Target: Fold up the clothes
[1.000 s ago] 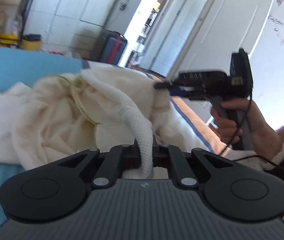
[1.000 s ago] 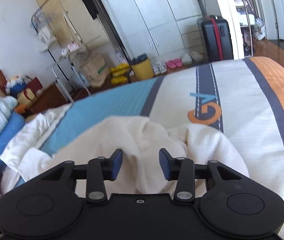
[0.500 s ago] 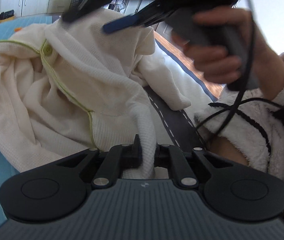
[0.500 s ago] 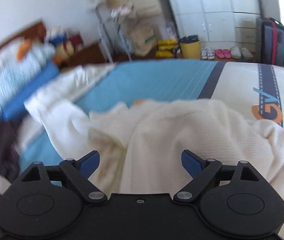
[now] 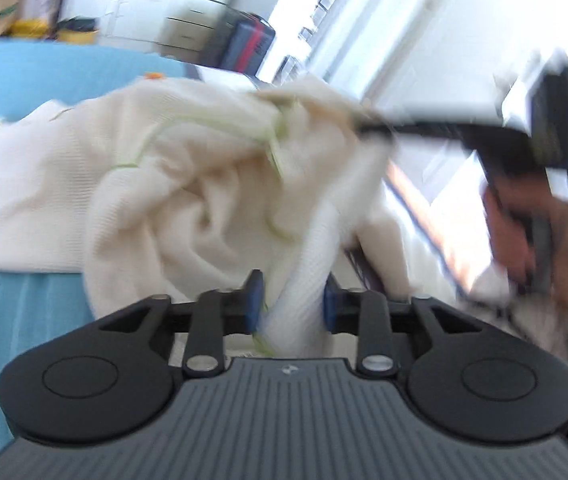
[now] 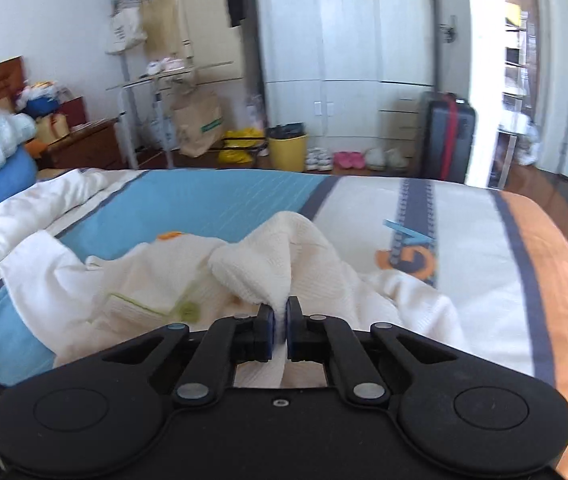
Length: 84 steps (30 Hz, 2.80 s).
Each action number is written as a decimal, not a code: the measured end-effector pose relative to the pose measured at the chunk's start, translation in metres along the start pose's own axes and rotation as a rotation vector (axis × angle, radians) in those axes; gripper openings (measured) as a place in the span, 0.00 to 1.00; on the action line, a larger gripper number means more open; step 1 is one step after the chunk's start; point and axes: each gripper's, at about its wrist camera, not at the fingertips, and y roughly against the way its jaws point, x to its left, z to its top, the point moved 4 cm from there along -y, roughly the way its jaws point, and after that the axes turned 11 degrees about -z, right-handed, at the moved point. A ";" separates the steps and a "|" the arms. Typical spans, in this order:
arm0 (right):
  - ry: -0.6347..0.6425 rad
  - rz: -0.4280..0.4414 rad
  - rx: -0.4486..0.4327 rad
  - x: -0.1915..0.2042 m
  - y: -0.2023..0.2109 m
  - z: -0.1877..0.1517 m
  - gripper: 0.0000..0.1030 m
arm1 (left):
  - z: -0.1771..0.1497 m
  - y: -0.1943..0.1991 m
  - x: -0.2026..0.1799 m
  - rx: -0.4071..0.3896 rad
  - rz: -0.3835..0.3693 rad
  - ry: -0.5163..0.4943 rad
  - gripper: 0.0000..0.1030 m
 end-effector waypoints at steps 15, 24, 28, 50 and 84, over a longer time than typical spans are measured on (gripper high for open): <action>-0.208 0.115 0.003 -0.017 0.012 -0.005 0.05 | 0.027 -0.014 0.074 0.054 0.354 0.034 0.83; 0.190 -0.315 -0.335 -0.027 0.082 0.033 0.04 | 0.070 0.068 -0.004 -0.240 0.565 -0.254 0.08; 0.076 -0.223 -0.273 -0.037 0.117 0.033 0.04 | 0.092 0.129 -0.043 -0.398 0.557 -0.271 0.08; 0.111 0.280 0.167 -0.040 0.099 0.007 0.50 | 0.072 0.135 0.014 -0.181 0.160 -0.007 0.56; 0.054 -0.354 0.096 -0.188 0.083 0.033 0.12 | 0.107 0.074 0.012 -0.113 0.380 -0.047 0.74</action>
